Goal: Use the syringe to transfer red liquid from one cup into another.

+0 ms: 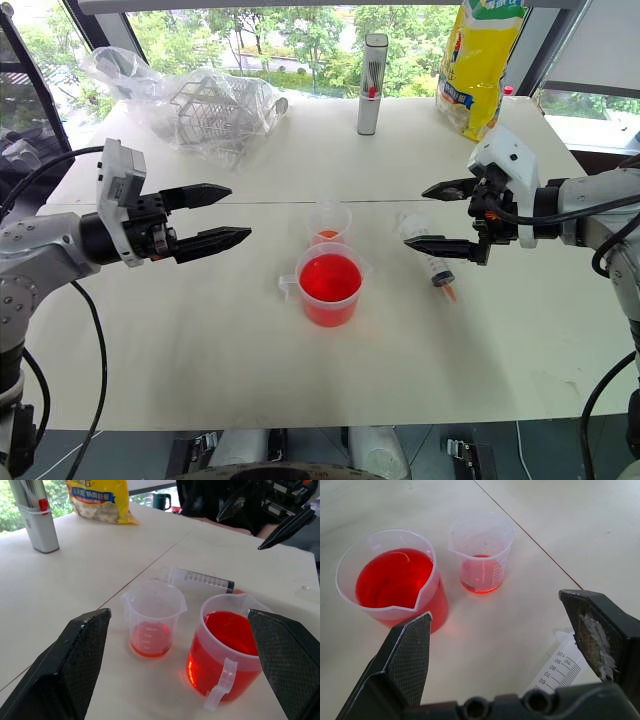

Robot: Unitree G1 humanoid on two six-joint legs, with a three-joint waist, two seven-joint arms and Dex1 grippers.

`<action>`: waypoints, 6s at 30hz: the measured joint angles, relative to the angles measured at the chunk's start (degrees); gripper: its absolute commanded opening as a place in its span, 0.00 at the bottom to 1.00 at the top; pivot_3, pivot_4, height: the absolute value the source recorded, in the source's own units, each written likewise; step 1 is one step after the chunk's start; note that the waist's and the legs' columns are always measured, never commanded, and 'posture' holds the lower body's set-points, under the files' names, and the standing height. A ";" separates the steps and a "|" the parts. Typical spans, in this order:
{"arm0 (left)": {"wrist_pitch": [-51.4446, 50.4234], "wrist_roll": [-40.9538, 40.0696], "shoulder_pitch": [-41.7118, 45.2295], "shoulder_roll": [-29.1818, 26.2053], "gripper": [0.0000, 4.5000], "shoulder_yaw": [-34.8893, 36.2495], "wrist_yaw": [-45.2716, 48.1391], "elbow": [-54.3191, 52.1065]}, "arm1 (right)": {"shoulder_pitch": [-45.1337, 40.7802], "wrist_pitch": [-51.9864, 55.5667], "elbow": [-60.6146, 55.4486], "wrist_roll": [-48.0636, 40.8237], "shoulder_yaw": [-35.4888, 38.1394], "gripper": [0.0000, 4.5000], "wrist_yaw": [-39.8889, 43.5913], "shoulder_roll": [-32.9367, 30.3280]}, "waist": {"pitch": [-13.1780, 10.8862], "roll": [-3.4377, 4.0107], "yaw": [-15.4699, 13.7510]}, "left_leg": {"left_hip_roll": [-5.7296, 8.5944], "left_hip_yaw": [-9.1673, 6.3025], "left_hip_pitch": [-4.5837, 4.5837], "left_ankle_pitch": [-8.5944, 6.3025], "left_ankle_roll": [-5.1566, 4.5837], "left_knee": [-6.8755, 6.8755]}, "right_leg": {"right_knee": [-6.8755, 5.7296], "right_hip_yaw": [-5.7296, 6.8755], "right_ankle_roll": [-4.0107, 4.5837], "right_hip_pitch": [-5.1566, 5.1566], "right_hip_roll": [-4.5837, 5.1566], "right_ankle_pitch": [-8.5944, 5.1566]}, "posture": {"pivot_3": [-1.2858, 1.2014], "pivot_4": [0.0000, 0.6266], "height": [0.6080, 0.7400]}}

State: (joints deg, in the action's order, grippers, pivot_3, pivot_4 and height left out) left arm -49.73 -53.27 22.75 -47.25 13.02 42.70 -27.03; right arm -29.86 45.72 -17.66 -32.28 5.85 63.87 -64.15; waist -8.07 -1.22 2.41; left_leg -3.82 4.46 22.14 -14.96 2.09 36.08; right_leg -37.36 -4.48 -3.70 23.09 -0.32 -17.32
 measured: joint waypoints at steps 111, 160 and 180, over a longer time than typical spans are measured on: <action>5.19 6.09 25.05 10.21 1.00 -13.15 17.24 15.10 | 11.00 -19.15 -6.39 0.77 -6.81 0.31 -14.30 39.24 | 0.05 -0.01 0.02 | 0.09 -0.03 0.03 0.01 0.01 0.14 | -0.32 0.10 -0.01 0.06 -0.14 0.01 | 0.52 0.24 1.00; 1.22 7.74 28.99 16.54 0.01 -16.62 14.60 17.33 | 13.61 -23.38 -3.01 0.03 -8.34 0.31 -13.86 37.93 | 0.05 -0.01 -0.02 | 0.09 -0.05 0.00 0.01 0.02 0.16 | -0.33 0.05 -0.01 0.02 -0.14 0.01 | 0.52 0.24 1.00; 1.06 7.51 30.95 15.79 0.01 -16.63 14.62 18.67 | 13.87 -22.95 -2.33 -0.53 -8.84 0.31 -13.85 37.81 | 0.05 -0.01 -0.01 | 0.09 -0.06 0.00 0.01 0.02 0.16 | -0.33 0.06 -0.01 0.02 -0.14 0.01 | 0.52 0.24 1.00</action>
State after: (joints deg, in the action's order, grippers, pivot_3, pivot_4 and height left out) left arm -48.67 -45.76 53.70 -31.46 -3.61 57.33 -8.36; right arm -15.99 22.77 -19.99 -32.81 -2.98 50.02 -26.34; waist -8.02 -1.23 2.39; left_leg -3.72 4.41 22.14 -14.94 2.11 36.24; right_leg -37.70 -4.43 -3.71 23.11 -0.46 -17.31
